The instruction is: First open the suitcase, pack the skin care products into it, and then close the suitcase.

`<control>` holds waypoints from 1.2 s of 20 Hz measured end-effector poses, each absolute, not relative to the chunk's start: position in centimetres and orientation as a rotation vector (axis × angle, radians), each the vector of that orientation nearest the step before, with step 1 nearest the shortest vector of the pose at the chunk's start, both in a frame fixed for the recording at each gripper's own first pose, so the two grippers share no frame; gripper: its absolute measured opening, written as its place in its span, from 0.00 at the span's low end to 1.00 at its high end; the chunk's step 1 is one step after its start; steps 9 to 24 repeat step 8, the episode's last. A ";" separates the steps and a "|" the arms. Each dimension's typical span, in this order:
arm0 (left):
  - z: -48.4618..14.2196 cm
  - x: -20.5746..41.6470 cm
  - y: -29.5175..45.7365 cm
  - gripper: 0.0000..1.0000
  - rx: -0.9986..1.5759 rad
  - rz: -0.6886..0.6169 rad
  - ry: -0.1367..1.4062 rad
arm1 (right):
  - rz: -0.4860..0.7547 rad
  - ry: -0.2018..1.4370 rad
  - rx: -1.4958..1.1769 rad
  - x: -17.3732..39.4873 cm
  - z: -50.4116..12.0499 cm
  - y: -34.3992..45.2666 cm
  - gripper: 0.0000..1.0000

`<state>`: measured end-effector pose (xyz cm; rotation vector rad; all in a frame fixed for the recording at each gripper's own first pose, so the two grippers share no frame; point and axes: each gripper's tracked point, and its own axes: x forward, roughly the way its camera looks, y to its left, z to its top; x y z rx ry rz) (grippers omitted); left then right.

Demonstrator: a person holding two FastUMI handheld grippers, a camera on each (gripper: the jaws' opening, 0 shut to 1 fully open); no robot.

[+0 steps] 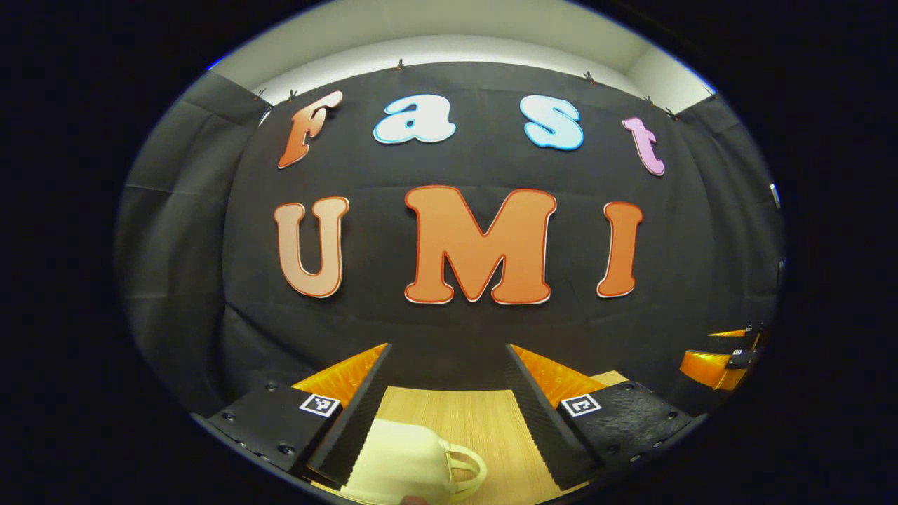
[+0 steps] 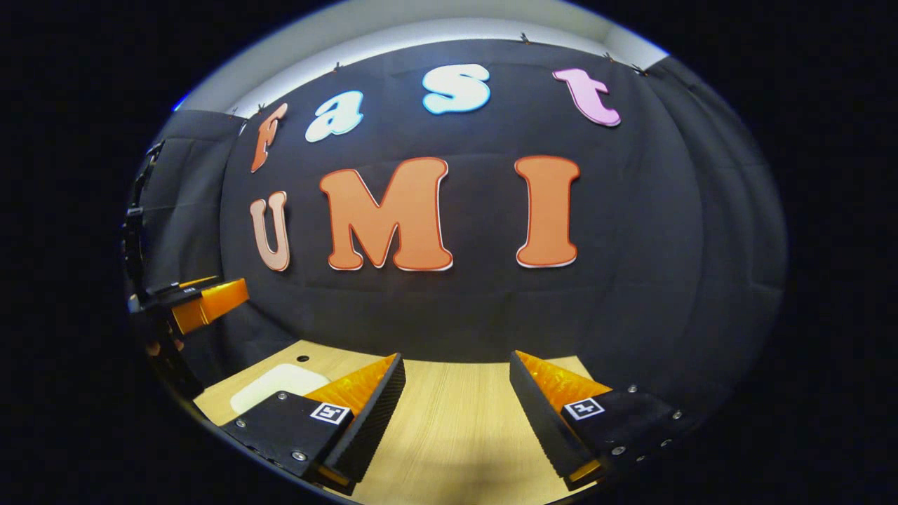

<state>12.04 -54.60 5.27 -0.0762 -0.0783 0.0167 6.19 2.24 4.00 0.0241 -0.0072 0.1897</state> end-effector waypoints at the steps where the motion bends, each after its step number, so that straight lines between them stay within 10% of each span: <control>1: 5.9 11.8 -54.1 0.98 -0.090 0.025 -0.090 | 0.195 -0.029 0.008 6.1 4.4 2.2 0.95; 24: 6.0 11.6 -52.4 0.99 -0.074 0.063 -0.094 | 0.172 -0.013 0.062 5.6 4.0 1.8 1.00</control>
